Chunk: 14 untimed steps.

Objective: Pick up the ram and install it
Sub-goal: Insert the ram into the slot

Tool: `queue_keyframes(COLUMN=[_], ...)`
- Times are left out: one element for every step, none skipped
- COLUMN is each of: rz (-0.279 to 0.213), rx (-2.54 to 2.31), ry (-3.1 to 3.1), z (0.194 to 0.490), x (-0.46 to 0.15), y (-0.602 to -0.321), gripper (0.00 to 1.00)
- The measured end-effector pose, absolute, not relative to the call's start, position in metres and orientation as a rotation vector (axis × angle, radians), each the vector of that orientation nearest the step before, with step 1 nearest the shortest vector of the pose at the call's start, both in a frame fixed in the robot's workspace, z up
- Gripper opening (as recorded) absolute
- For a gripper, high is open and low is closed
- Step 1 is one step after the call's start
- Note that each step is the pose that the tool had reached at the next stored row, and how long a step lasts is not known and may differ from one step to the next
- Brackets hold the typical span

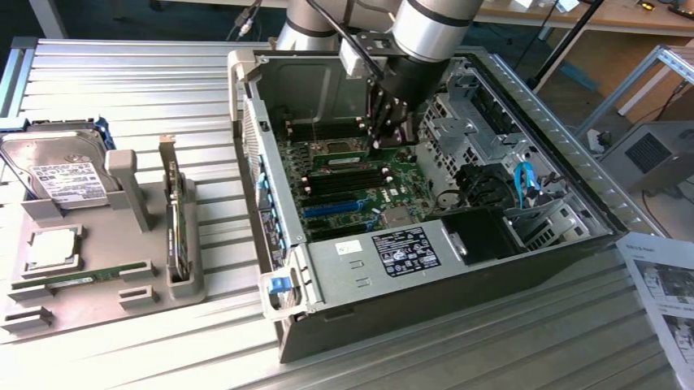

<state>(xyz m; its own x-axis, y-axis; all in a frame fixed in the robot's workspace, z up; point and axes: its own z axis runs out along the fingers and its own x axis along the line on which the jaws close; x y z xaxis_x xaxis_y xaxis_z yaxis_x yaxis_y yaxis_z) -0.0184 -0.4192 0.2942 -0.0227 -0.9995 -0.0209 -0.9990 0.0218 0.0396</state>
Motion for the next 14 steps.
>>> queue_keyframes(rz=[-0.067,-0.067,-0.067,-0.067,-0.067,-0.067,-0.067,-0.067,-0.067,-0.067,-0.067,-0.067,-0.067,-0.067], rx=[2.187,2.187,2.187,2.187,2.187,2.187,2.187,2.187,2.187,2.187,2.187,2.187,2.187,2.187], ry=[-2.236,-2.236,-2.236,-2.236,-2.236,-2.236,-2.236,-2.236,-2.236,-2.236,-2.236,-2.236,-2.236,-2.236], z=[0.2932,0.2921,0.2917,0.2915,0.2915,0.2915,0.2914,0.2914,0.2913,0.2914,0.2913,0.2913,0.2913,0.2912], x=[-0.0180,-0.0171,-0.0165,-0.0159,-0.0158,-0.0158,-0.0158,-0.0158,-0.0158,-0.0158,-0.0155,-0.0146,-0.0131,-0.0117], y=[-0.4193,-0.4195,-0.4195,-0.4195,-0.4195,-0.4195,-0.4195,-0.4195,-0.4195,-0.4195,-0.4195,-0.4195,-0.4195,-0.4195], gripper=[0.12,0.12,0.12,0.12,0.12,0.12,0.12,0.12,0.12,0.12,0.12,0.12,0.12,0.12])
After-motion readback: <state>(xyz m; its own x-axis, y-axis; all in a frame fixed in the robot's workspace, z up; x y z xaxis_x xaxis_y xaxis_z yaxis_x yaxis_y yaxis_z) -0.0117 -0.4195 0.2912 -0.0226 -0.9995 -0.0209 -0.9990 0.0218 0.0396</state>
